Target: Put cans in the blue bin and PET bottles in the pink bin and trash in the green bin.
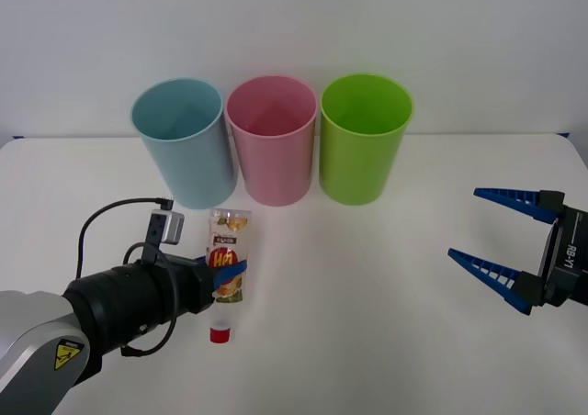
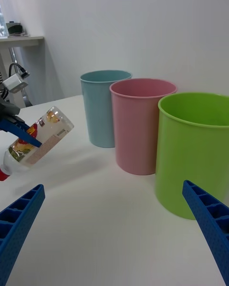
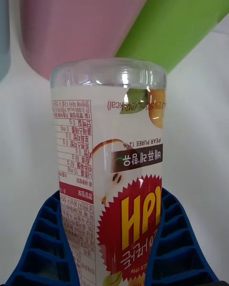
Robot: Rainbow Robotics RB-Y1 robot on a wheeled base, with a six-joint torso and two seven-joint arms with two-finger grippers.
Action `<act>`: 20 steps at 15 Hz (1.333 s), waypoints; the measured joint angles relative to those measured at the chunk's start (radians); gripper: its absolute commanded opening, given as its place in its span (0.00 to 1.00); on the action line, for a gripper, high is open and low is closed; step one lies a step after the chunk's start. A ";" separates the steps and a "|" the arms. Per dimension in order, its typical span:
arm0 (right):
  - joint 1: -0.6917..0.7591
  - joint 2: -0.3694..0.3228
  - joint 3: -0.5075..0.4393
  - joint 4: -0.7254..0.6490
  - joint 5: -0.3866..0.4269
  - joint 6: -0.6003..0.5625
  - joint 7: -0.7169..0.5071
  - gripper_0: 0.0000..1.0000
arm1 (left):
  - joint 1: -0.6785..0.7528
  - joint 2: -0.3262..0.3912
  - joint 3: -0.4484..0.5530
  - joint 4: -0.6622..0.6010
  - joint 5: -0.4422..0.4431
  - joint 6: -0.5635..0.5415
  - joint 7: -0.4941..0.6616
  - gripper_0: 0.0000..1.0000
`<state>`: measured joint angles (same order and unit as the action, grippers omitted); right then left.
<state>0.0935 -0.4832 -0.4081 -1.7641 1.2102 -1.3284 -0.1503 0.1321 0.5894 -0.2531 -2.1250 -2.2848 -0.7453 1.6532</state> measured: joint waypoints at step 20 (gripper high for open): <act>0.000 0.000 0.000 0.000 0.000 0.000 0.000 1.00 | -0.181 0.015 0.229 -0.095 0.521 0.311 -0.360 0.00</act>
<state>0.0936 -0.4832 -0.4080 -1.7641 1.2102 -1.3284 -0.1503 -0.0492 0.6042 -0.0240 -2.2196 -1.7635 -0.4345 1.2929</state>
